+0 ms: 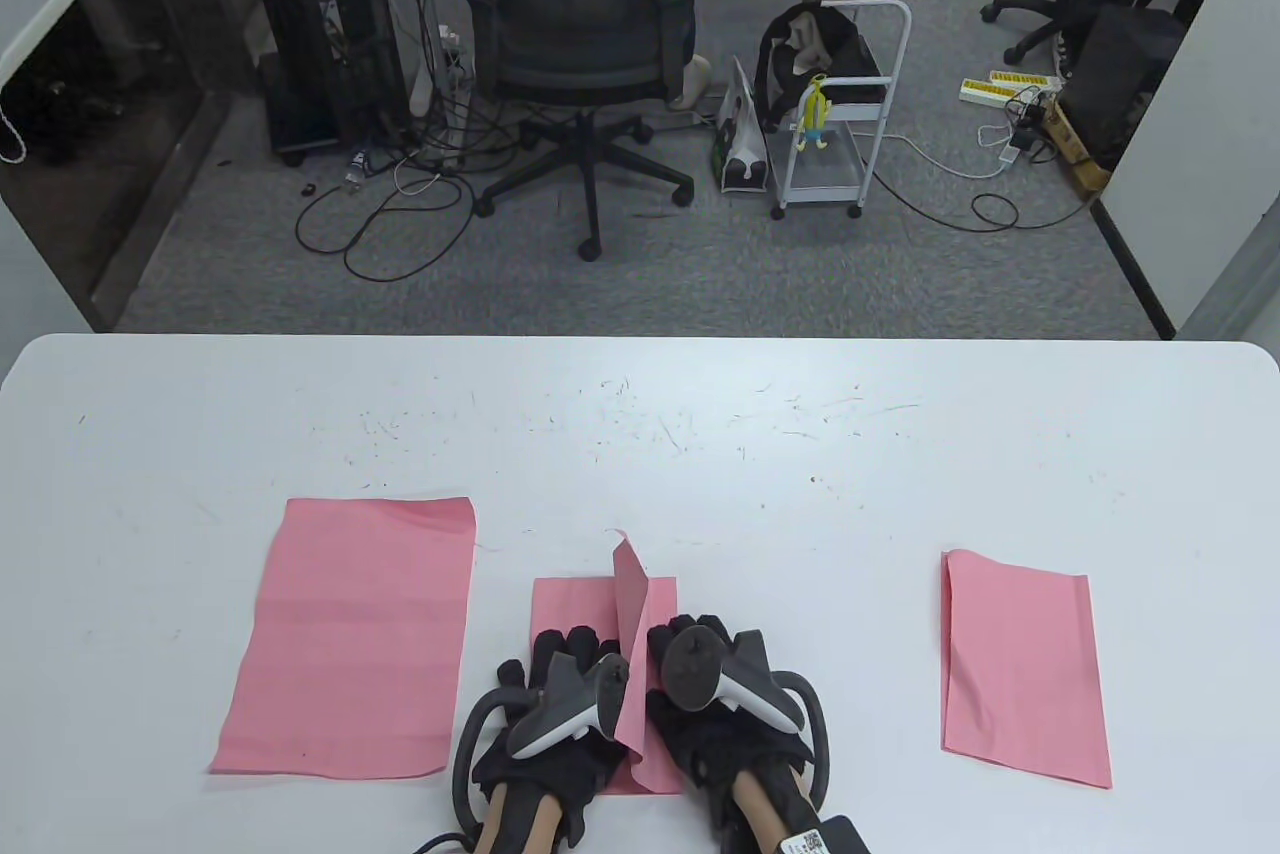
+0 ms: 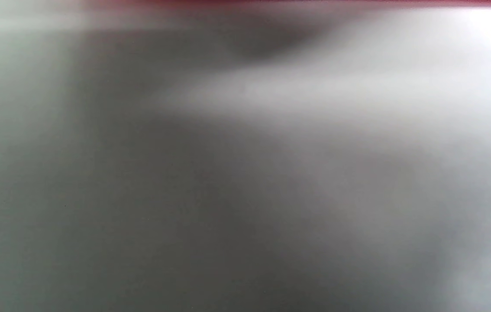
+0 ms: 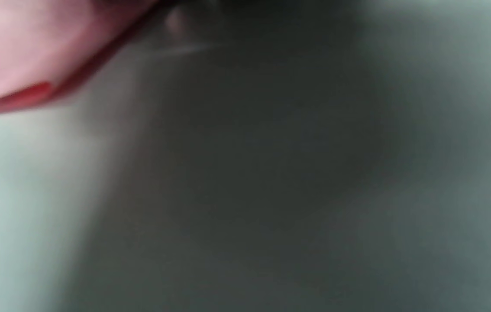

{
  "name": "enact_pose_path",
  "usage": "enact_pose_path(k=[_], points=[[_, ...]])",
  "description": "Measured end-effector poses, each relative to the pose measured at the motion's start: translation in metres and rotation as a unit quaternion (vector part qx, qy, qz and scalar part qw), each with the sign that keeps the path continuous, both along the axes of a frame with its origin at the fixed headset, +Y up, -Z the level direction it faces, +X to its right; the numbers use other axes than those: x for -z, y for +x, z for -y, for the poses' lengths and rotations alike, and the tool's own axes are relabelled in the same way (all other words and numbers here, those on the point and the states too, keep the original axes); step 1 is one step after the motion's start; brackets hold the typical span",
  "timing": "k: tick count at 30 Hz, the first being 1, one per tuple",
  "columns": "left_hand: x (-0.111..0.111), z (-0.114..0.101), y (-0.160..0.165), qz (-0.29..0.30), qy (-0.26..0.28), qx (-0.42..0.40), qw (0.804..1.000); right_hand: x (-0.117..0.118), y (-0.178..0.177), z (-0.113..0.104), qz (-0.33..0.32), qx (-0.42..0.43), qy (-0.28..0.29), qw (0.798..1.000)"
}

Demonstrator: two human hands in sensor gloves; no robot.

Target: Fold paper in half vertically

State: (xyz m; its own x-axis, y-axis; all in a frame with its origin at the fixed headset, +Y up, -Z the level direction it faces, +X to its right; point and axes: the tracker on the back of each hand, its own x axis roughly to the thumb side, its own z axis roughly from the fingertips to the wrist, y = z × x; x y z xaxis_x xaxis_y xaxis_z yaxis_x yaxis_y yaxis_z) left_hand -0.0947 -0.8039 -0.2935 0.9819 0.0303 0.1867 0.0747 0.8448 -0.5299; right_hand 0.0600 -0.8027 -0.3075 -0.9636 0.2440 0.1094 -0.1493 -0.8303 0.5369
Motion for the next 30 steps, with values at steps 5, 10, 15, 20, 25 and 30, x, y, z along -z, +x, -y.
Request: enact_pose_path(k=[5,10,15,20,25,30], points=[[0.0,0.0,0.0,0.0,0.0,0.0,1.0,-0.002,-0.003,0.004,-0.01,-0.031,-0.002,0.999],[0.0,-0.001,0.0,0.001,0.001,0.004,1.0,-0.001,-0.003,0.004,-0.01,-0.022,-0.014,1.0],[0.002,-0.01,-0.015,-0.018,0.034,-0.023,0.999,-0.002,-0.002,0.004,-0.01,-0.02,-0.017,1.0],[0.004,-0.024,-0.044,-0.075,0.097,-0.053,0.991,-0.001,-0.002,0.005,-0.01,-0.018,-0.019,1.0],[-0.001,-0.044,-0.062,-0.144,0.189,-0.121,0.964,-0.001,-0.002,0.006,-0.01,-0.018,-0.02,1.0],[-0.009,-0.063,-0.066,-0.161,0.258,-0.163,0.939,-0.001,-0.001,0.006,-0.01,-0.018,-0.019,1.0]])
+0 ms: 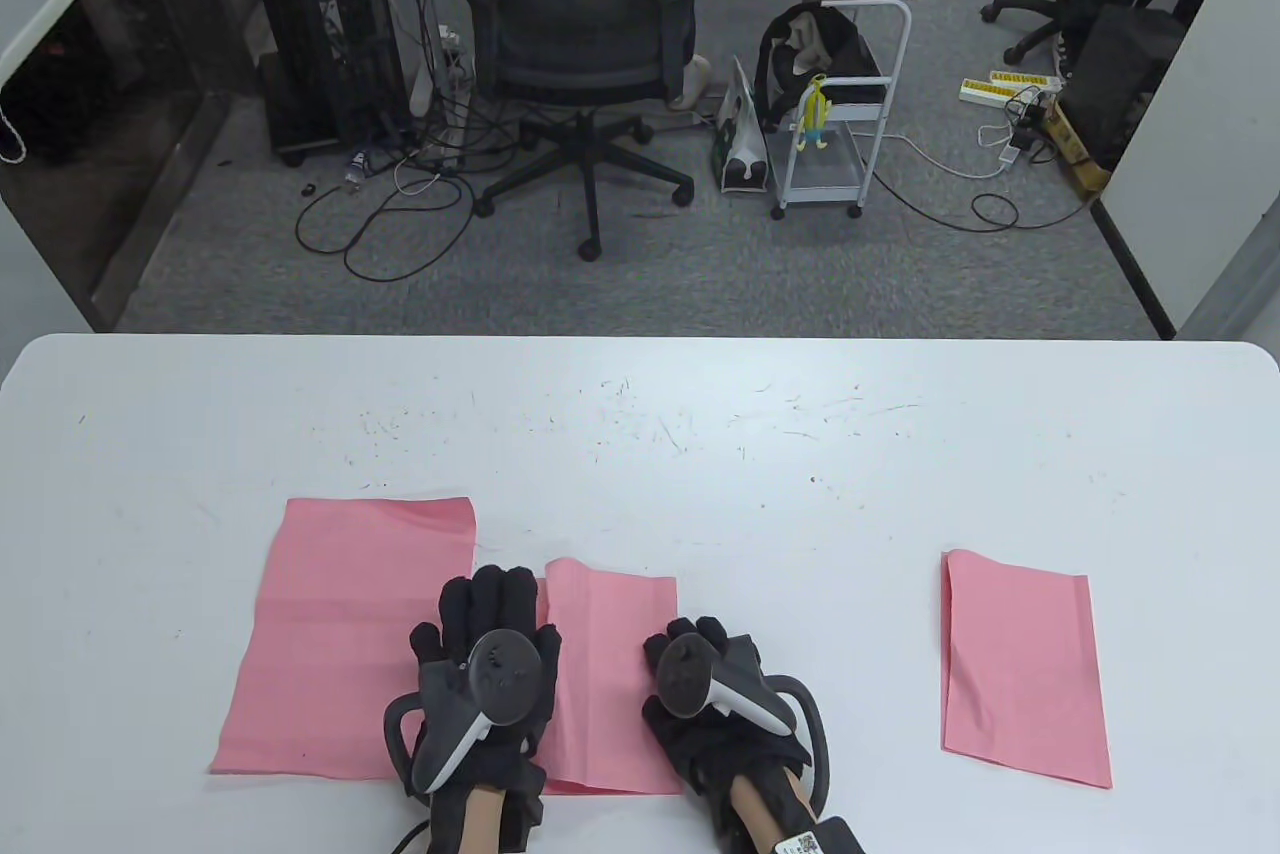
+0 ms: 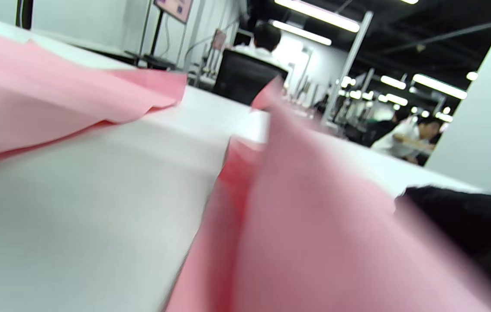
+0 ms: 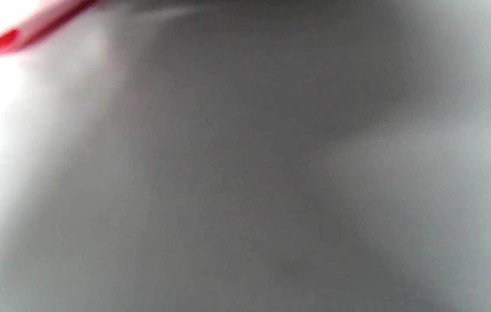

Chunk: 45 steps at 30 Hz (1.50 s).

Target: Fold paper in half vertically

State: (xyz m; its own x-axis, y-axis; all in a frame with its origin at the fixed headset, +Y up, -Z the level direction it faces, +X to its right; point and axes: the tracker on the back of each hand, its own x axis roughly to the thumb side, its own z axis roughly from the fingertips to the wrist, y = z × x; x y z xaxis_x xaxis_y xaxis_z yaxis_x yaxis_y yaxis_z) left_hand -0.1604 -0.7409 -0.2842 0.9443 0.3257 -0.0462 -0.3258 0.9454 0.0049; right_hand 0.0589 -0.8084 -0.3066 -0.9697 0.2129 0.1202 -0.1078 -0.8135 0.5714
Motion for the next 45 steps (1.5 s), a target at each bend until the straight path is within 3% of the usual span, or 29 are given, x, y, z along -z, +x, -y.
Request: enact_pose_path(k=[5,9,13,20,31,39,45], points=[[0.0,0.005,0.026,0.085,-0.042,0.036,0.995,0.0,0.0,0.0,0.0,-0.001,0.0,1.0],[0.003,0.025,0.049,0.134,-0.112,0.117,0.978,0.0,0.0,0.0,-0.001,-0.002,-0.001,1.0],[0.007,0.044,0.054,0.139,-0.171,0.164,0.962,0.0,0.0,0.0,-0.001,-0.002,-0.001,1.0],[0.011,0.066,0.047,0.146,-0.244,0.149,0.947,0.0,0.0,0.0,-0.001,-0.003,-0.002,1.0],[0.012,0.068,0.047,0.148,-0.248,0.15,0.945,0.001,0.0,-0.003,0.003,-0.005,0.009,1.0],[0.012,0.067,0.048,0.149,-0.249,0.149,0.945,-0.005,0.006,-0.04,0.034,0.084,0.081,0.993],[0.012,0.067,0.048,0.149,-0.25,0.147,0.945,-0.015,-0.009,-0.044,-0.01,0.025,0.093,0.995]])
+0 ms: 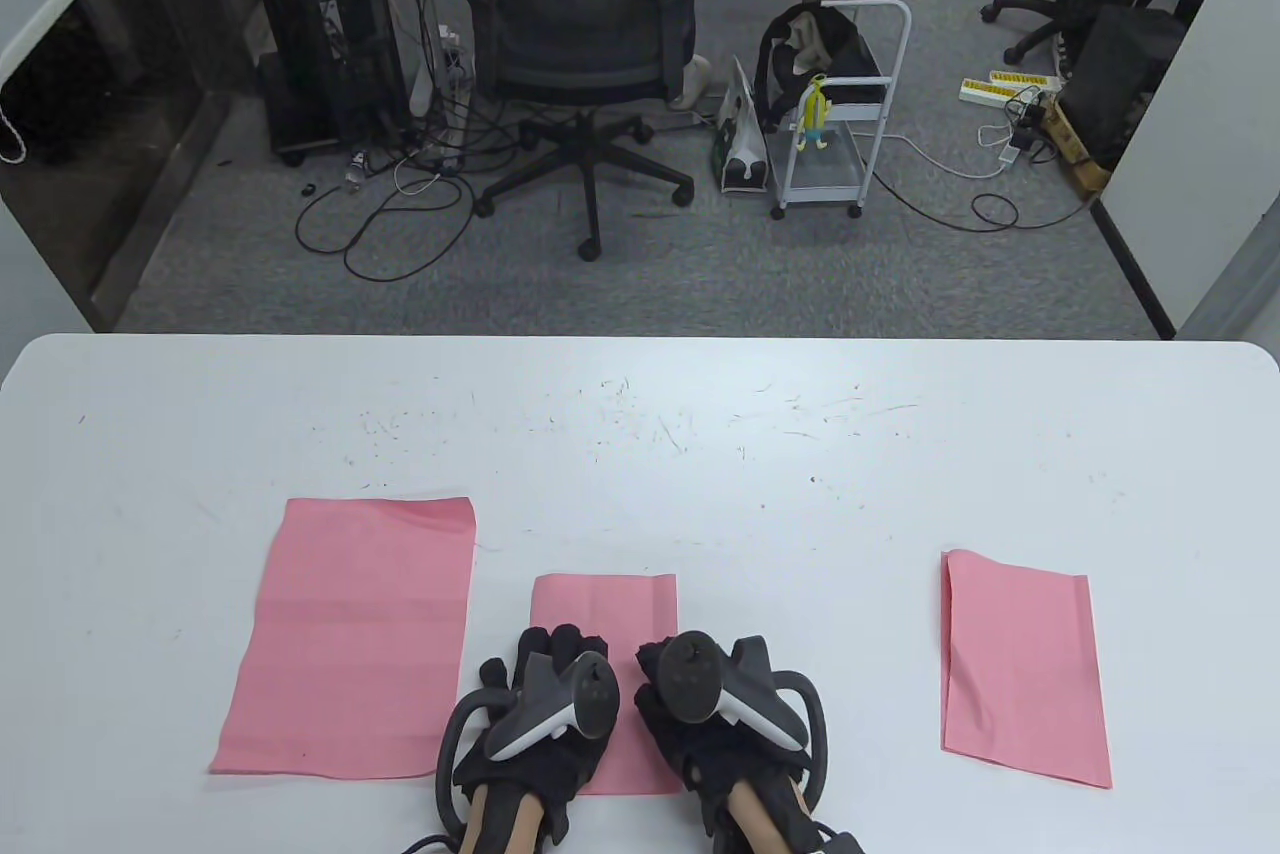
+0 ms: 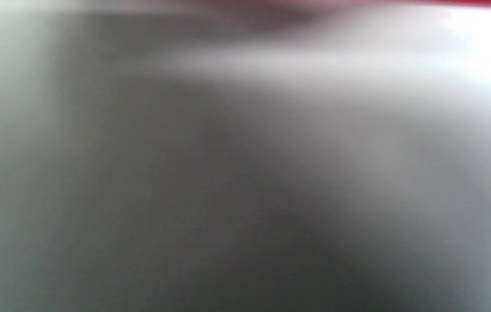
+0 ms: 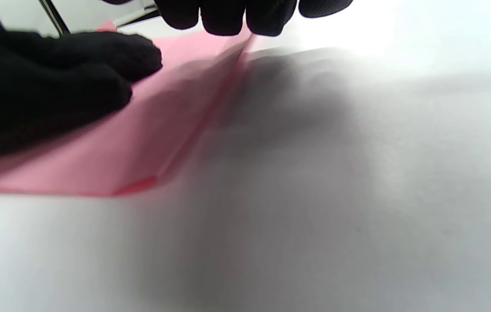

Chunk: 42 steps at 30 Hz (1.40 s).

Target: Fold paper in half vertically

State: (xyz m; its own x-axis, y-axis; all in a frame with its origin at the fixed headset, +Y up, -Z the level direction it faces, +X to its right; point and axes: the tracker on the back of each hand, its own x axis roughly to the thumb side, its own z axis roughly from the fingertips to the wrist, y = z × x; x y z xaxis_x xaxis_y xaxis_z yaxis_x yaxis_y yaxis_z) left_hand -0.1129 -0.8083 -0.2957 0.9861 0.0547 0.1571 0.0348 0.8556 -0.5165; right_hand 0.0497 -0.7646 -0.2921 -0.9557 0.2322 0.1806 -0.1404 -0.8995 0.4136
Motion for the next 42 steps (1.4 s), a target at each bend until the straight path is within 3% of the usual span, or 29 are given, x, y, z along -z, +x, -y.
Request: enact_pose_path(k=[3,14,20,28,39,42], points=[[0.0,0.0,0.0,0.0,0.0,0.0,1.0,0.0,-0.004,0.006,-0.012,-0.032,-0.024,0.999],[0.0,-0.001,0.0,-0.001,0.001,-0.001,1.0,0.001,-0.005,0.009,-0.003,-0.037,-0.031,0.999],[0.0,-0.001,0.0,-0.001,0.001,0.0,1.0,0.019,-0.006,0.014,0.031,-0.047,-0.073,0.996],[0.0,-0.001,0.0,-0.001,-0.001,0.001,1.0,0.051,-0.011,0.023,0.065,-0.077,-0.081,0.992],[0.001,-0.001,0.001,-0.001,-0.003,0.0,1.0,0.056,-0.012,0.023,0.066,-0.083,-0.08,0.991],[0.001,-0.001,0.001,-0.001,-0.003,0.0,1.0,0.056,-0.007,0.016,0.057,-0.046,-0.088,0.993]])
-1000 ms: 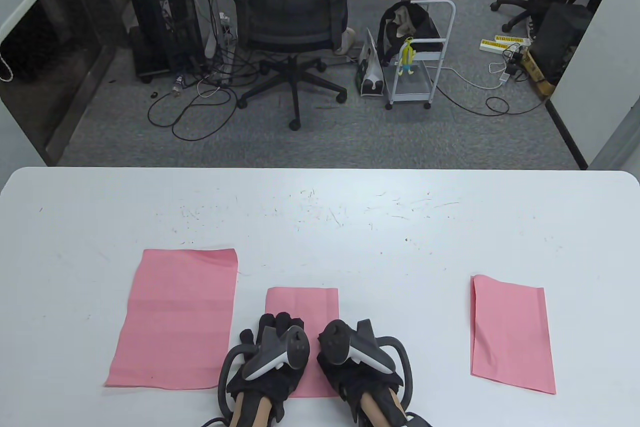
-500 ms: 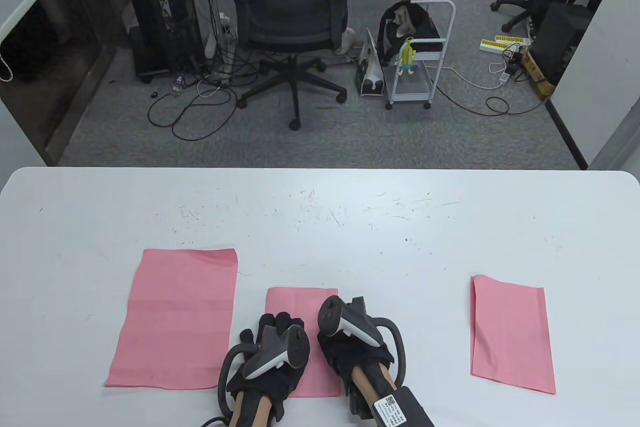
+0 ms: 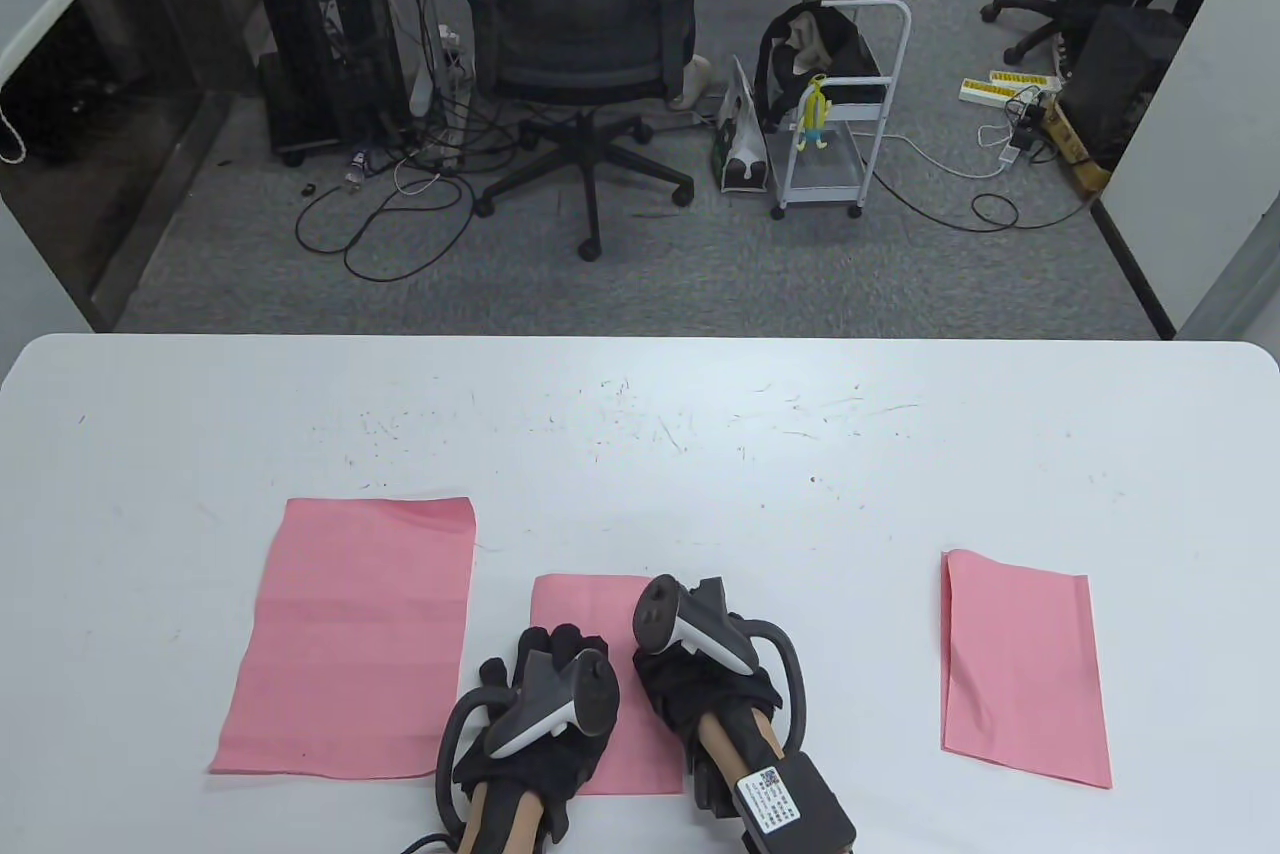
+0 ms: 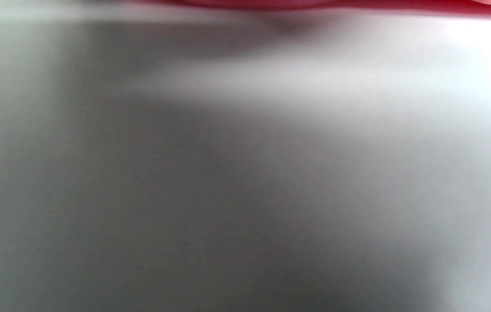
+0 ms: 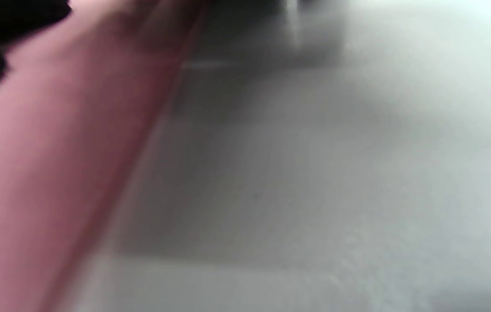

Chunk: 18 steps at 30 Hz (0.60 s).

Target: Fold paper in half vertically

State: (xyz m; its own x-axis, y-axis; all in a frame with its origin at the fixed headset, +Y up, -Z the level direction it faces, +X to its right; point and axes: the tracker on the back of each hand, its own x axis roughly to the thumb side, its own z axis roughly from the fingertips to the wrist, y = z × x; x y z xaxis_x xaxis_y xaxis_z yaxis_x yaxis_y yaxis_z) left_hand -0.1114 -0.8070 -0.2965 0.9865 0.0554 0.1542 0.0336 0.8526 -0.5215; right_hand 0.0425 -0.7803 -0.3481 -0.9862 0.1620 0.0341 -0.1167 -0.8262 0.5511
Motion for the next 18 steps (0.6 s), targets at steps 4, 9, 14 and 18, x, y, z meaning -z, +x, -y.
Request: enact_pose_path(k=[4,9,14,18], points=[[0.0,0.0,0.0,0.0,0.0,0.0,1.0,-0.007,0.004,-0.014,-0.019,0.035,0.022,0.999],[0.0,0.0,0.0,0.0,0.0,0.0,1.0,-0.025,0.001,-0.026,-0.077,0.001,0.039,0.996],[0.0,0.0,0.0,0.0,0.0,0.0,1.0,-0.036,-0.003,-0.025,-0.094,-0.016,0.036,0.995],[0.0,0.0,0.0,0.0,0.002,0.0,1.0,-0.038,-0.005,-0.015,-0.103,-0.035,0.015,0.994]])
